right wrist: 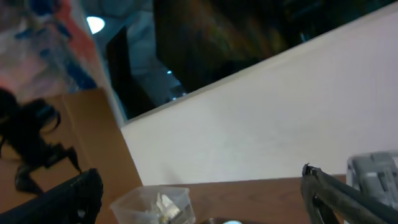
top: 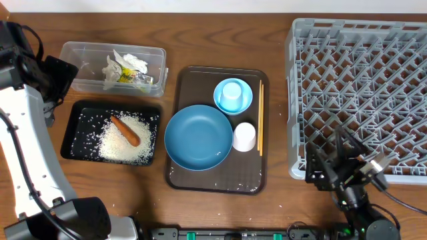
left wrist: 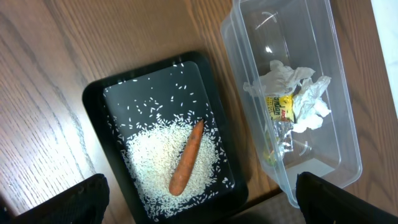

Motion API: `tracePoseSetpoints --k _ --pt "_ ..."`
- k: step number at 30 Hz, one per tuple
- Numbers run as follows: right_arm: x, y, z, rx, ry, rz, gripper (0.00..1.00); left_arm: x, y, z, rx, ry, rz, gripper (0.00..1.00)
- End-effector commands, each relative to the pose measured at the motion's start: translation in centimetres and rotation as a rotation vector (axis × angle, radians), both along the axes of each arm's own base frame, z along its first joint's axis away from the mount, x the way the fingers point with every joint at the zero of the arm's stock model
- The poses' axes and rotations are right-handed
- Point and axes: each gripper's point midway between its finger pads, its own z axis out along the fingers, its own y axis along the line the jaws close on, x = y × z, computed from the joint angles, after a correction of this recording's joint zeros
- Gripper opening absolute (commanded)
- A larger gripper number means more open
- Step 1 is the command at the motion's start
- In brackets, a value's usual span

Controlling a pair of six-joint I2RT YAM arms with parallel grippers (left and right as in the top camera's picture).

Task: Sort waste into correct bins and load items into the dishwasher rack
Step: 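Reach the right gripper over the white cup on the brown tray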

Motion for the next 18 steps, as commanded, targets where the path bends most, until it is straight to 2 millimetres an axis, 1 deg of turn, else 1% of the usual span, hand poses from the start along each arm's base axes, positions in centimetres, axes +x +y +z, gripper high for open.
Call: tracePoseSetpoints --k 1,4,6,7,10,12,14,18 --pt "-0.5 -0.9 4.5 0.026 -0.030 -0.049 0.99 -0.1 0.3 -0.1 0.003 0.006 0.015 0.97" --pt "0.3 -0.6 6.6 -0.049 0.035 -0.053 0.99 -0.1 0.3 -0.1 0.003 0.006 0.015 0.98" --pt "1.6 0.1 7.9 -0.137 0.106 -0.030 0.99 -0.1 0.3 -0.1 0.003 0.006 0.015 0.98" --pt "2.0 0.3 8.2 -0.155 0.129 -0.021 0.99 -0.1 0.3 -0.1 0.003 0.006 0.015 0.98" --pt "4.2 1.3 9.1 -0.232 0.254 0.050 0.99 -0.1 0.3 -0.1 0.003 0.006 0.015 0.98" --pt "5.9 1.9 9.2 -0.276 0.343 0.092 0.99 -0.1 0.3 -0.1 0.003 0.006 0.015 0.98" --pt "7.7 2.7 8.9 -0.336 0.430 0.130 0.99 -0.1 0.3 -0.1 0.003 0.006 0.015 0.98" --pt "10.7 4.7 7.7 -0.453 0.580 0.167 0.99 -0.1 0.3 -0.1 0.003 0.006 0.015 0.98"
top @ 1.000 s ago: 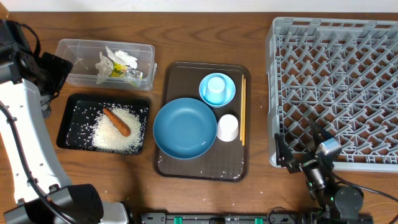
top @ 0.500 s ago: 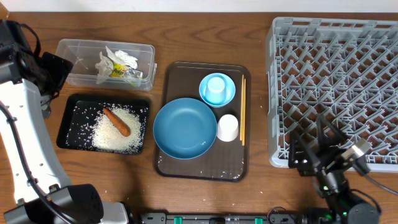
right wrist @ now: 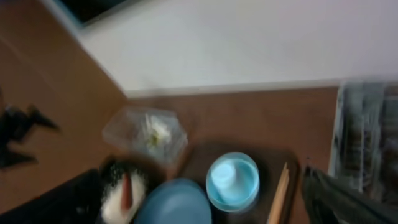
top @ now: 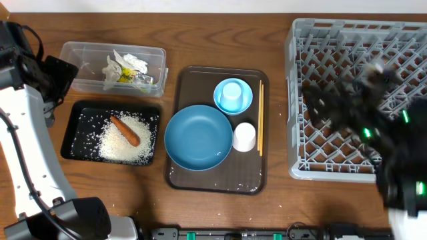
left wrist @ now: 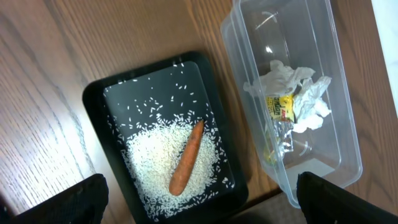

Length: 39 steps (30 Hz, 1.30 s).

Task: Sort waste into correct bins and load items into the dishwasher rack
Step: 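Reach the right gripper over the white cup on the brown tray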

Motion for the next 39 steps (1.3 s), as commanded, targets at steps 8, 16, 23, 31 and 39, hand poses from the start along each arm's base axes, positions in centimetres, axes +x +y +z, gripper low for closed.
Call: tracePoseSetpoints --k 8,16,23,31,39 --pt "3.1 7.0 -6.0 -0.467 0.266 0.131 0.99 -0.1 0.3 -0.1 0.004 0.006 0.015 0.98" --pt "1.9 13.7 -12.5 -0.560 0.393 0.334 0.99 -0.1 0.3 -0.1 0.004 0.006 0.015 0.98" --pt "2.0 13.3 -19.3 -0.584 0.685 0.221 0.94 -0.1 0.3 -0.1 0.004 0.006 0.015 0.98" --pt "0.6 12.5 -25.8 -0.677 0.920 0.196 0.98 -0.1 0.3 -0.1 0.004 0.006 0.015 0.98" --pt "-0.8 12.8 -28.6 -0.739 1.005 0.215 0.83 -0.1 0.3 -0.1 0.004 0.006 0.015 0.98"
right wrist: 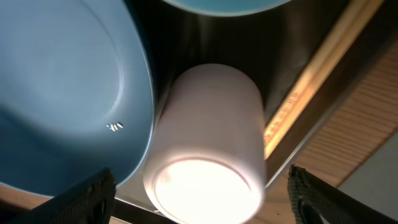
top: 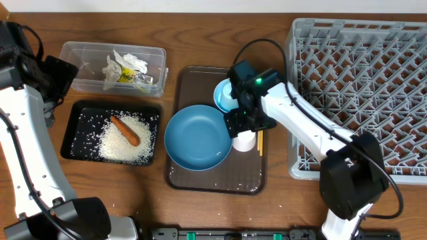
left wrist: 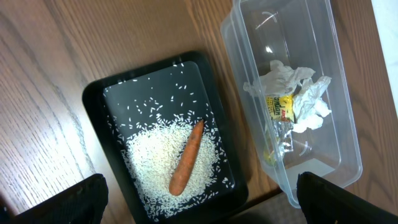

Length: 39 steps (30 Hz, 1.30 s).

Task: Sort waste into correct bins and load items into the dishwasher rack
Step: 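Reach the right gripper over the white cup on the brown tray, then close the right gripper on the white cup and lift it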

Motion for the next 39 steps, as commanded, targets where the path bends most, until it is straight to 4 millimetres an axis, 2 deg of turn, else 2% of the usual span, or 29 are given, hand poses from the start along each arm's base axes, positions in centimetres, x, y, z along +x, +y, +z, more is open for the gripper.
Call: tracePoseSetpoints --k 1,5,11,20,23,26,30,33,39 --pt "-0.3 0.7 -0.3 -0.021 -0.004 0.008 0.81 -0.1 0.3 -0.1 0.003 0.006 0.015 0.98" --pt "-0.3 0.0 -0.7 -0.091 -0.030 -0.022 0.80 -0.1 0.3 -0.1 0.003 0.006 0.015 0.98" --pt "-0.2 -0.1 -1.0 -0.118 -0.058 -0.010 0.80 -0.1 0.3 -0.1 0.003 0.005 0.015 0.98" --pt "-0.4 -0.6 -2.9 -0.130 -0.064 -0.014 0.81 -0.1 0.3 -0.1 0.003 0.006 0.015 0.98" --pt "-0.4 -0.6 -2.9 -0.129 -0.064 -0.022 0.77 -0.1 0.3 -0.1 0.003 0.006 0.015 0.99" --pt "-0.3 -0.5 -2.8 -0.127 -0.066 -0.023 0.69 -0.1 0.3 -0.1 0.003 0.006 0.015 0.99" --pt "0.0 -0.3 -1.9 -0.113 -0.085 -0.025 0.59 -0.1 0.3 -0.1 0.003 0.006 0.015 0.99" --pt "0.3 -0.1 -0.4 -0.095 -0.108 -0.027 0.59 -0.1 0.3 -0.1 0.003 0.006 0.015 0.99" --pt "1.3 -0.3 4.8 -0.026 -0.210 -0.005 0.59 -0.1 0.3 -0.1 0.003 0.005 0.015 0.99"
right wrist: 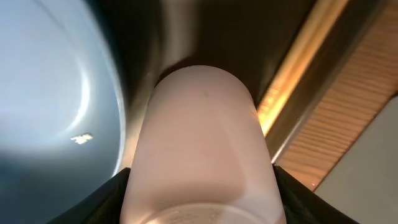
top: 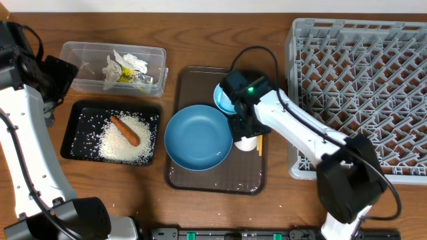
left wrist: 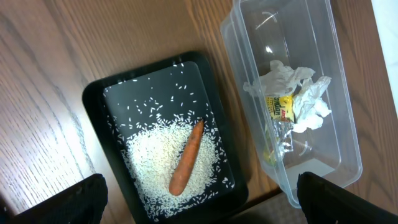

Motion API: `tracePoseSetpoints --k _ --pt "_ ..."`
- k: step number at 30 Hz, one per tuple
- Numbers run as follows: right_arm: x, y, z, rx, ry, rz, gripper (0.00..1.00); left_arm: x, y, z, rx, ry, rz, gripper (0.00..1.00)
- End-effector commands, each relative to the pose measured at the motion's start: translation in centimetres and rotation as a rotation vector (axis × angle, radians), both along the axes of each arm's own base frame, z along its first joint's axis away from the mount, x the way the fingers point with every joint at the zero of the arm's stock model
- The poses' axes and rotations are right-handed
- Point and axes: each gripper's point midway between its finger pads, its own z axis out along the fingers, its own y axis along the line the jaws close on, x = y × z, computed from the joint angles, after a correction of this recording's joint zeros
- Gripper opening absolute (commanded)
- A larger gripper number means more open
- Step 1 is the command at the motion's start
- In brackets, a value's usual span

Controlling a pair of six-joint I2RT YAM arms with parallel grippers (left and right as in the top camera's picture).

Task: Sort waste into correct bins and load items into the dishwasher rack
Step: 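Close the right gripper on the white cup and lift it, then carry the white cup into the dish rack and release it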

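A white cup [top: 245,142] lies on the brown tray [top: 213,179], right of the blue plate [top: 198,137]. My right gripper [top: 245,133] is down on it. In the right wrist view the white cup [right wrist: 199,143] fills the gap and both fingers [right wrist: 115,193] press its sides. A blue bowl [top: 223,100] holding a light-blue cup is partly hidden by the arm. Chopsticks [top: 261,100] lie along the tray's right side. My left gripper [left wrist: 199,199] hangs open high above the carrot [left wrist: 186,158] and the clear bin [left wrist: 336,124].
The grey dishwasher rack [top: 360,93] fills the right side. A clear bin [top: 87,57] with crumpled wrappers [top: 127,70] sits at the back left. In front of it is a black tray [top: 73,113] with rice and a carrot [top: 125,131].
My right gripper has come lower over the white cup, and its fingers, then wide of the cup, now press its sides. The left arm and the bins are unchanged.
My right arm was first at the table's front right beside the rack, its camera facing away. It then showed blurred over the rack. Later it stood open over the white cup on the tray, and now it is shut on that cup. The left arm stayed still.
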Motion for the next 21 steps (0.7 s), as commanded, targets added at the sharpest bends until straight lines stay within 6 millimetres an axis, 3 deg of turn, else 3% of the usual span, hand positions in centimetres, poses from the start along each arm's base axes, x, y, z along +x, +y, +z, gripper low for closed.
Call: tracePoseSetpoints --k 1,5,8,14,21 --pt "1.9 0.2 5.8 0.082 -0.154 0.027 0.59 -0.1 0.3 -0.1 0.003 0.006 0.015 0.99" --pt "3.7 -2.6 10.1 0.109 -0.278 -0.029 0.59 -0.1 0.3 -0.1 0.003 0.006 0.015 0.99" --pt "5.2 -6.4 13.3 0.129 -0.373 -0.104 0.59 -0.1 0.3 -0.1 0.003 0.006 0.015 0.99" --pt "7.6 -18.7 18.0 0.059 -0.558 -0.429 0.59 -0.1 0.3 -0.1 0.003 0.006 0.015 0.99" --pt "7.5 -32.8 19.2 -0.011 -0.653 -0.831 0.59 -0.1 0.3 -0.1 0.003 0.006 0.015 0.99"
